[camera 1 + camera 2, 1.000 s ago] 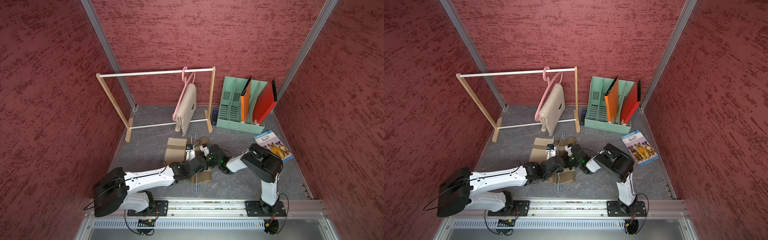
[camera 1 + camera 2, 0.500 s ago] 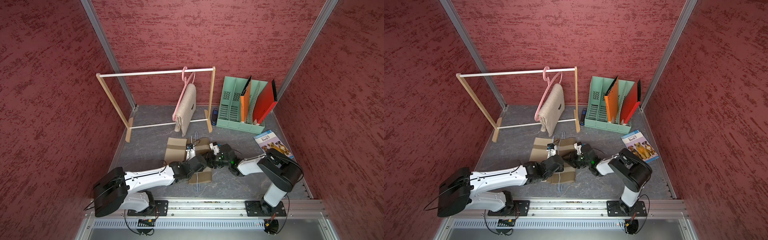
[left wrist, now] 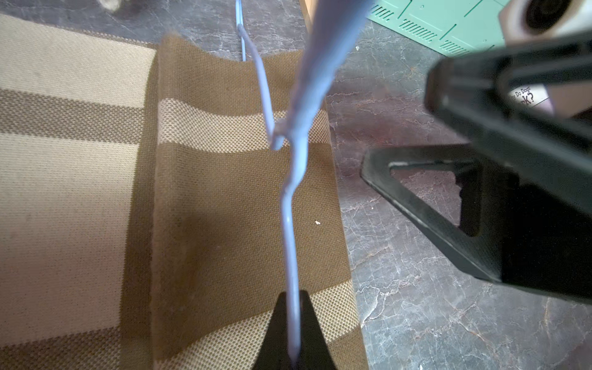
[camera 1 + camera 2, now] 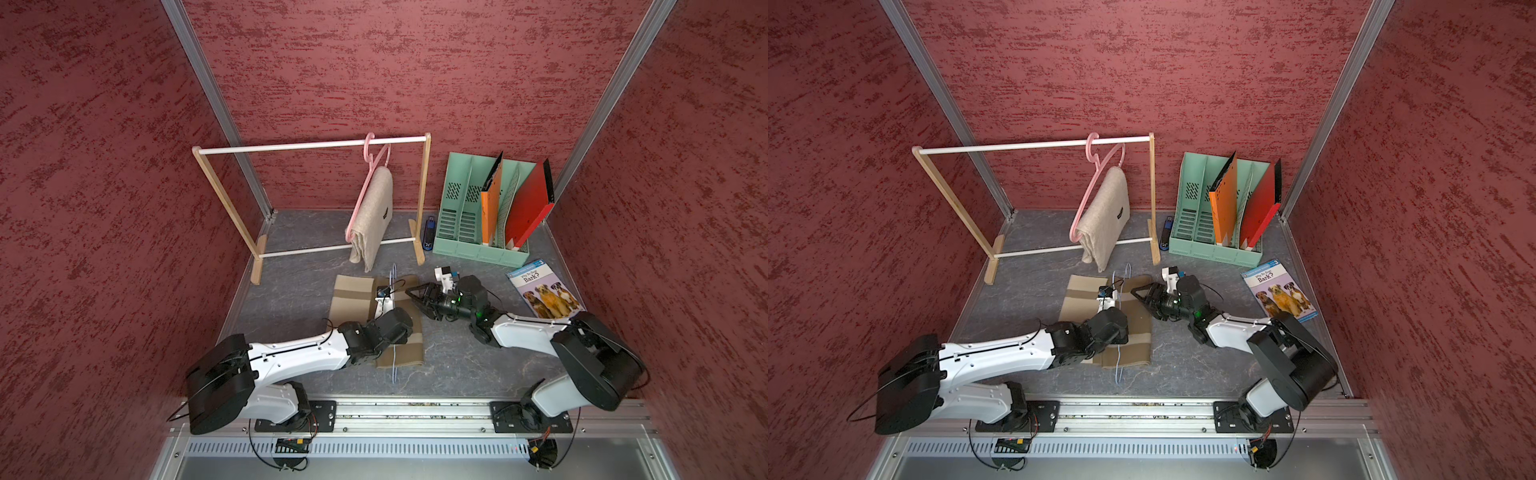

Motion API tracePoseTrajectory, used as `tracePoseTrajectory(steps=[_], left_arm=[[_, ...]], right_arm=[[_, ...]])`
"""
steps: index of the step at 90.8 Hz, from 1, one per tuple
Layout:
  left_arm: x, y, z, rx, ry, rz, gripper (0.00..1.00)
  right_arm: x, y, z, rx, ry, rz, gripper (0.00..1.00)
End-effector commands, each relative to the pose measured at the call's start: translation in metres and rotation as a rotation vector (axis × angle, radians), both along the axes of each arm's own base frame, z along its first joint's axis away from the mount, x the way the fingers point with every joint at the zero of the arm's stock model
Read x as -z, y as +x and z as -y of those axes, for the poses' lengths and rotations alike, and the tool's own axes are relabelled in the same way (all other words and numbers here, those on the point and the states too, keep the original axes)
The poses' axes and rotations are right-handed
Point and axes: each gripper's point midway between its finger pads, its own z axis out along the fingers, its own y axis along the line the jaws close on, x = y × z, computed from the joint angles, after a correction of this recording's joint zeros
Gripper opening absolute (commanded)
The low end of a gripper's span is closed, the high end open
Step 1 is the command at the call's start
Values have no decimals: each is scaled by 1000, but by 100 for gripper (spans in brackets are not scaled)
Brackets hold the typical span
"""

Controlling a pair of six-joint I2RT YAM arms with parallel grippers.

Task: Hang the scarf on the hanger

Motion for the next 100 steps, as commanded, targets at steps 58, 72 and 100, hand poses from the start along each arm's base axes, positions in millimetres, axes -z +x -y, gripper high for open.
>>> tracePoseTrajectory(steps=[58, 72, 100], left_arm=[[-2, -3, 5, 45, -1, -24, 0], [-6, -2, 8, 63, -3, -10, 5], [-6, -14, -1, 146, 17, 21, 44]], right_arm=[[26, 26, -62, 37, 134, -172, 35], [35, 21, -53, 54, 118, -190, 8], [39, 27, -43, 75, 72, -184, 0]])
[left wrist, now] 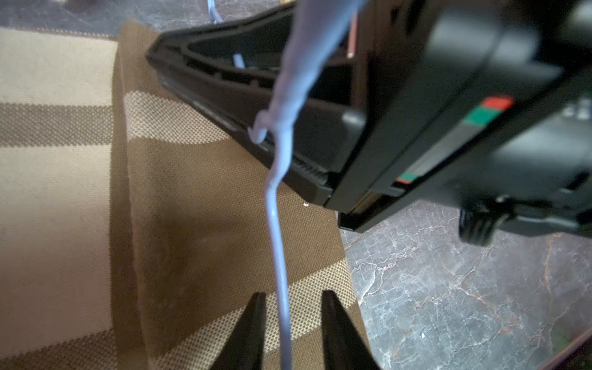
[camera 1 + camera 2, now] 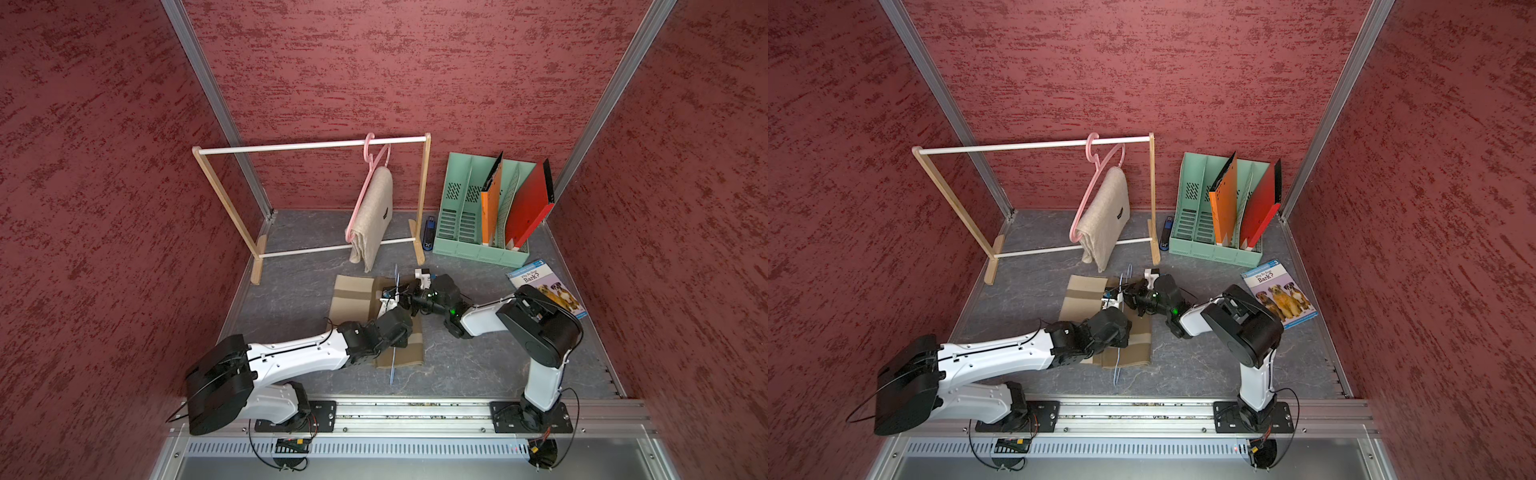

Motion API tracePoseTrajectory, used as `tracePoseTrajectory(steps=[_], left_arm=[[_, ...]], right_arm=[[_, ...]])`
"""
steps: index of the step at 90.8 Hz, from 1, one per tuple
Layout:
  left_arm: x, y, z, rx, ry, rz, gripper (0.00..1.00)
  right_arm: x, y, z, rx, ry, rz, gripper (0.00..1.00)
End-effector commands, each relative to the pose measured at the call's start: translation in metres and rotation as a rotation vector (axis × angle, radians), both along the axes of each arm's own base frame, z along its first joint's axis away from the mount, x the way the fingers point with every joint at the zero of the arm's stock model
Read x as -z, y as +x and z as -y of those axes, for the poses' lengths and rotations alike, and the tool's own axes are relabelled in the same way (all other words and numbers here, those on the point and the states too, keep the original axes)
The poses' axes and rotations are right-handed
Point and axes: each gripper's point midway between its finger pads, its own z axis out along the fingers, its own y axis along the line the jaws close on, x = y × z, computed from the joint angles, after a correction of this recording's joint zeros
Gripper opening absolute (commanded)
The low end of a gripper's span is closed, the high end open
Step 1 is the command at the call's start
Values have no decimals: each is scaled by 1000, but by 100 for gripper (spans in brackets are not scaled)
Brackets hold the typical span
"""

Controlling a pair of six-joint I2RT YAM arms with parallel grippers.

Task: Hang the scarf on the hanger

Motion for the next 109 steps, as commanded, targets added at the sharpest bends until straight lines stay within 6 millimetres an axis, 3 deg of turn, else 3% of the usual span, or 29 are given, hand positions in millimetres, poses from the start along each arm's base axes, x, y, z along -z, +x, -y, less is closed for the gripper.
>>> tracePoseTrajectory(steps=[1, 24, 38, 51, 63, 86, 109], left_arm=[[-4, -7, -7, 36, -7, 24, 45], [-28, -23, -33, 70, -35, 136, 59], [-36, -20, -54, 26, -88, 142, 53], [-25, 0, -70, -29, -206, 35, 50], [-19, 25, -82, -78, -279, -14, 53], [2, 51, -79, -73, -324, -79, 57], [24, 57, -70, -54, -317, -128, 56]], right_arm=[[15, 0, 11, 19, -73, -23, 0], [17, 2, 23, 29, -108, -17, 0], [20, 1, 26, 13, -110, -15, 0], [19, -2, 27, -22, -139, 5, 0], [16, -7, 27, -58, -160, 16, 0], [5, -18, 20, -143, -128, 14, 0], [-10, -24, 16, -190, -104, 16, 0]])
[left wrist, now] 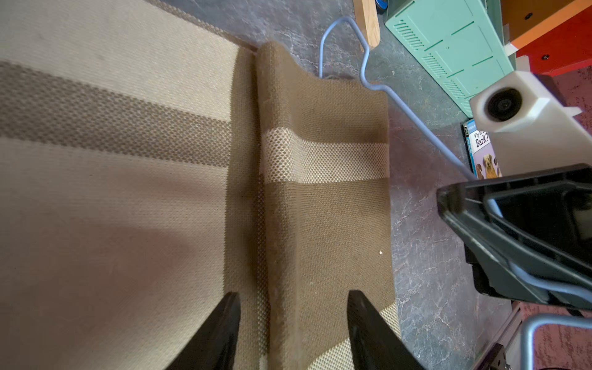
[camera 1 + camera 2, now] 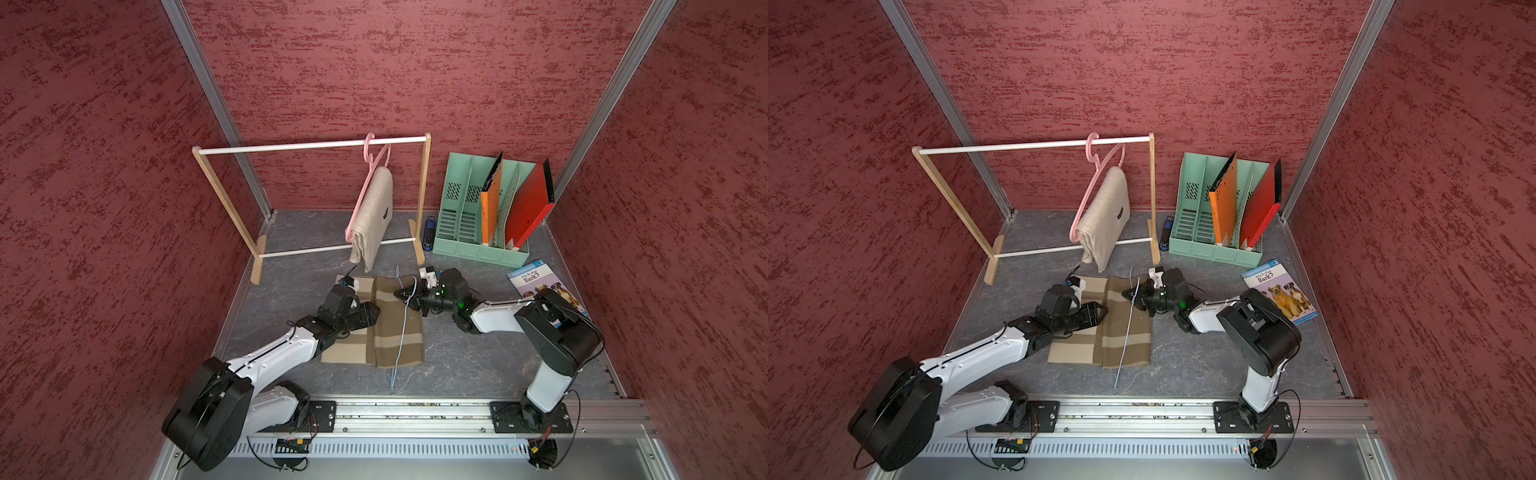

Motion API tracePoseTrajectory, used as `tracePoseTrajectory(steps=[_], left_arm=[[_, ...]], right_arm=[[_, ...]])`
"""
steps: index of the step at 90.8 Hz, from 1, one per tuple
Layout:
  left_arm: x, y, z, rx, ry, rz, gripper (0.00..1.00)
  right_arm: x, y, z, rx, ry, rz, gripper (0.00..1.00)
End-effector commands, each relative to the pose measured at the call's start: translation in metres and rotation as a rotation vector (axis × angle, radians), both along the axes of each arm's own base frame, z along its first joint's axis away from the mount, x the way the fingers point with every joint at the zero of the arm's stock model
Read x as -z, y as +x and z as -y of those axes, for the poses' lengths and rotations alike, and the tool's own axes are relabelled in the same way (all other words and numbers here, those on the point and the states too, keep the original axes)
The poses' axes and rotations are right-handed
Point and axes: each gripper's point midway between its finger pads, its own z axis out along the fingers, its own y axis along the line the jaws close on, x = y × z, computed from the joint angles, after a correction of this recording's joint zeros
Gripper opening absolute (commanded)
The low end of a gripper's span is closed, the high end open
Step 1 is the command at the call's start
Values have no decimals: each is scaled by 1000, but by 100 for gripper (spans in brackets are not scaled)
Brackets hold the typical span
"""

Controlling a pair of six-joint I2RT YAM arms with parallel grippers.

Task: Hang the scarf on the hanger

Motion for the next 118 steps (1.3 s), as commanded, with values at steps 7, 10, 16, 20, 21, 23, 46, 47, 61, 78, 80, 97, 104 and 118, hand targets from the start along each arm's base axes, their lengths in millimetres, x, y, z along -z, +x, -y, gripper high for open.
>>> tracePoseTrajectory(steps=[7, 10, 16, 20, 21, 23, 46, 47, 61, 78, 80, 97, 104, 118], left_arm=[[1, 7, 10, 41, -29, 29, 55], [2, 8, 11, 41, -28, 26, 55], [6, 8, 11, 41, -23, 20, 54], [8, 9, 11, 41, -21, 16, 53], [8, 9, 11, 41, -21, 16, 53], [9, 9, 11, 42, -20, 16, 52], [25, 12, 16, 55, -5, -20, 46], [26, 12, 16, 54, -3, -21, 46], [31, 13, 19, 59, -5, -30, 36], [30, 13, 19, 61, -5, -32, 12], [30, 13, 19, 60, -5, -31, 10], [24, 14, 8, 37, 24, -23, 0], [23, 13, -5, 1, 70, -38, 0], [20, 11, -27, -37, 104, -52, 0]], right_arm=[[-10, -6, 0, -46, -31, 10, 0], [-10, -7, 1, -45, -44, 11, 0], [-10, -8, 3, -45, -61, 11, 0], [-10, -8, 5, -45, -67, 12, 0], [-10, -8, 5, -45, -68, 13, 0], [-9, -9, 5, -46, -71, 13, 0], [-7, -10, 6, -50, -82, 13, 0], [-7, -10, 6, -51, -83, 12, 0], [-4, -13, 7, -69, -109, 3, 0], [-7, -16, 10, -89, -135, 11, 0], [-8, -17, 10, -90, -136, 13, 0], [-8, -22, 15, -112, -163, 15, 0], [-8, -23, 20, -118, -183, 21, 0], [-8, -21, 28, -118, -213, 34, 0]])
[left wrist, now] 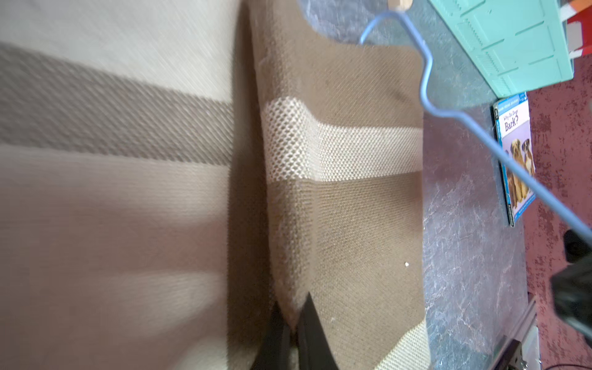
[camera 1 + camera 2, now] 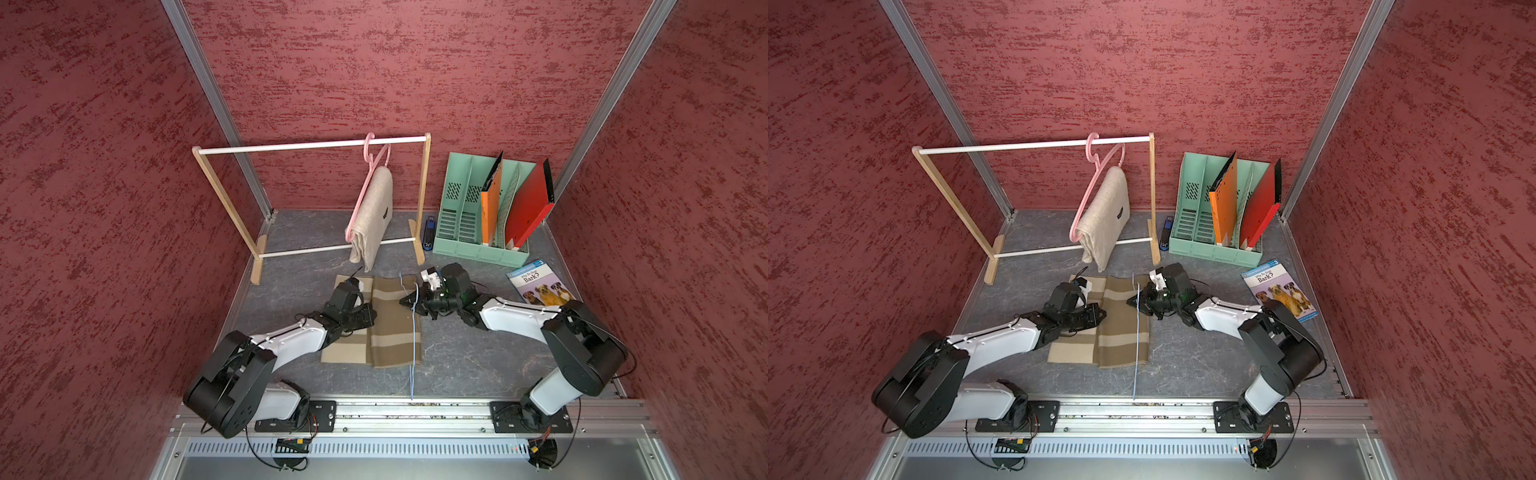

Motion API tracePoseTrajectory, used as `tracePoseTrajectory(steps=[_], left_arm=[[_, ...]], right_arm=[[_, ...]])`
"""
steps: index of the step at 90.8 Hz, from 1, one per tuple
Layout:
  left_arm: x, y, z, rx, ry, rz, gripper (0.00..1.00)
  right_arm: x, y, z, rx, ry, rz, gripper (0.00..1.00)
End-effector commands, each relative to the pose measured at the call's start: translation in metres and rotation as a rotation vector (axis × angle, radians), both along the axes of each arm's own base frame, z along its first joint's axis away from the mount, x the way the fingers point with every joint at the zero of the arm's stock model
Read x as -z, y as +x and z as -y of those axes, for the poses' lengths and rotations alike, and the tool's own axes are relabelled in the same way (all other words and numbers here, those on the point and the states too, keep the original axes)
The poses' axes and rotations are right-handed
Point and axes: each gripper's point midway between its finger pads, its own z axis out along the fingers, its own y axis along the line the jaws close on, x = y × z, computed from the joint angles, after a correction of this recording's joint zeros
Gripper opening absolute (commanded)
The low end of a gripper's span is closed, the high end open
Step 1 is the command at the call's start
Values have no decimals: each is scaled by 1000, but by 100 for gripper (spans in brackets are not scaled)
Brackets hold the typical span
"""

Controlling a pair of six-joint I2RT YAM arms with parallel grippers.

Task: Hang the scarf on the hanger

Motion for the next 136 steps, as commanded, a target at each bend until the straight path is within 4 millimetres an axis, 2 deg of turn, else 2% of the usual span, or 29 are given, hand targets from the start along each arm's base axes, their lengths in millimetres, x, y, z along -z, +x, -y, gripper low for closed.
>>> tracePoseTrajectory(steps=[1, 38, 52, 82, 96, 123, 136], left_arm=[[-1, 2, -23, -43, 68, -10, 0], [2, 6, -74, -136, 116, -54, 0], [-4, 15, -88, -150, 134, -48, 0], [-20, 29, -94, -144, 111, -23, 0], [-25, 28, -101, -173, 111, -32, 0], [-55, 22, -108, -202, 110, 13, 0], [-58, 23, -115, -222, 135, 21, 0]], right_arm=[[-7, 3, 7, -13, -29, 30, 0], [-9, 16, 1, 40, 27, 32, 0], [-7, 17, -13, 36, 47, 24, 0], [-14, 27, -50, 49, 117, 37, 0], [-15, 29, -52, 54, 116, 40, 0], [-12, 28, -50, 55, 104, 41, 0], [-12, 27, -53, 38, 105, 42, 0]])
